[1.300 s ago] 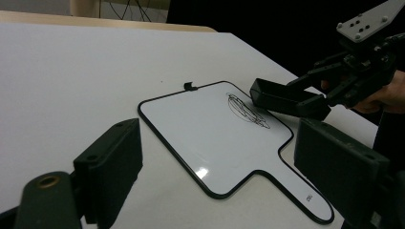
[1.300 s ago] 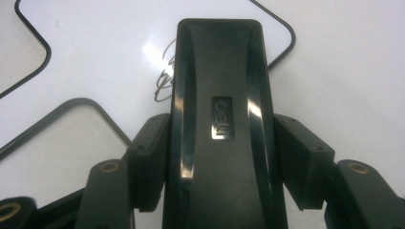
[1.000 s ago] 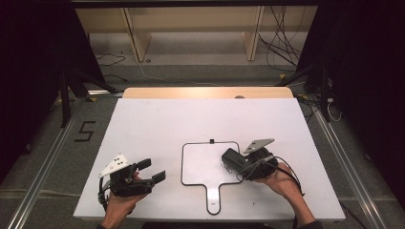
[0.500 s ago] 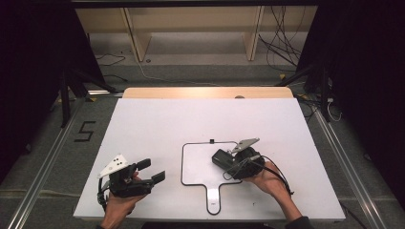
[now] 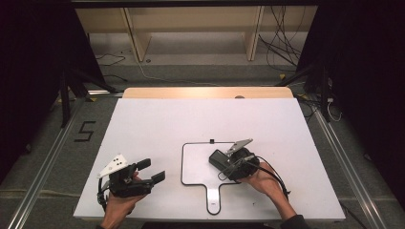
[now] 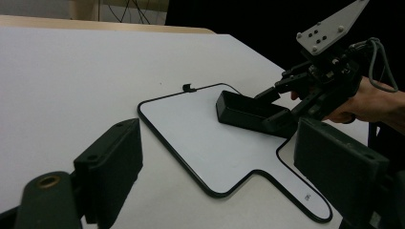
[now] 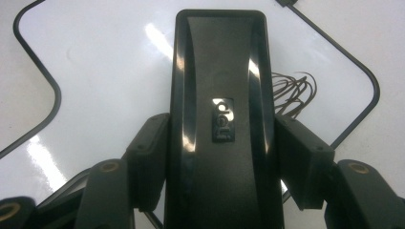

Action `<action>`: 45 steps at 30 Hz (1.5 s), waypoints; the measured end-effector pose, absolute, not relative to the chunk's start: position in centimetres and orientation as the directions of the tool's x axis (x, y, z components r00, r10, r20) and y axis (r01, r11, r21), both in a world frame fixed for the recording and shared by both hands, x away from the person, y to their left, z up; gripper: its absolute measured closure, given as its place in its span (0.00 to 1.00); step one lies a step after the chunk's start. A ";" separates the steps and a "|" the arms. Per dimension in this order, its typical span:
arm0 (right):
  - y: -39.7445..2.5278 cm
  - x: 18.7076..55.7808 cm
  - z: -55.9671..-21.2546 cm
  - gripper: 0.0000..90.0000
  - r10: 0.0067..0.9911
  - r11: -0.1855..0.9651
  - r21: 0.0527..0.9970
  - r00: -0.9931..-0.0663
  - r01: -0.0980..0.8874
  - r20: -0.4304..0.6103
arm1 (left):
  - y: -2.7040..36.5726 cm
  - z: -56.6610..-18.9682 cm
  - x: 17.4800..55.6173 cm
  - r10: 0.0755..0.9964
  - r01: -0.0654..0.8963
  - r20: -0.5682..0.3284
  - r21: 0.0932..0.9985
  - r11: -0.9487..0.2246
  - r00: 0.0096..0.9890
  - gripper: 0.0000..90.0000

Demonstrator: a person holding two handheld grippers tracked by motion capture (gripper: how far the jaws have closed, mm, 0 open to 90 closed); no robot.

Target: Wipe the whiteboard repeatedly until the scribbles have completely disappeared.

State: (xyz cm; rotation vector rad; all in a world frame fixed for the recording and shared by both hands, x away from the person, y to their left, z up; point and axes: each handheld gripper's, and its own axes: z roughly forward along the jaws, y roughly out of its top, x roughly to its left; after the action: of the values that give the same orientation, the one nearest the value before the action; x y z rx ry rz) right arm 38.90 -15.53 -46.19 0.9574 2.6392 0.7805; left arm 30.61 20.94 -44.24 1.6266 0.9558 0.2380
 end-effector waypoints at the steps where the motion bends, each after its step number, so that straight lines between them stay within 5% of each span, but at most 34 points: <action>1: -15.5 38.9 -46.2 0.46 0.648 0.645 0.552 -0.761 0.528 -0.030 | 20.9 -44.2 30.6 0.688 0.451 -0.334 0.892 0.011 0.644 0.18; 26: -15.6 40.1 -46.2 0.46 0.709 0.592 0.561 -0.705 0.579 -0.020 | 20.9 -44.3 30.6 0.685 0.453 -0.336 0.892 0.011 0.646 0.18; 33: -14.4 38.9 -46.2 0.46 0.658 0.647 0.544 -0.752 0.535 -0.043 | 20.9 -44.3 30.6 0.685 0.453 -0.335 0.892 0.008 0.647 0.18; 45: -15.0 41.0 -46.2 0.46 0.730 0.586 0.558 -0.682 0.588 -0.048 | 20.9 -44.3 30.7 0.684 0.451 -0.333 0.892 0.007 0.649 0.18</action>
State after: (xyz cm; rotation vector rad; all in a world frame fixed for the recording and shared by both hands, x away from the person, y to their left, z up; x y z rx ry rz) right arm 40.99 -15.03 -46.23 1.0830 2.5460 0.7488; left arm 30.66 20.91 -44.26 1.6300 0.9503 0.2336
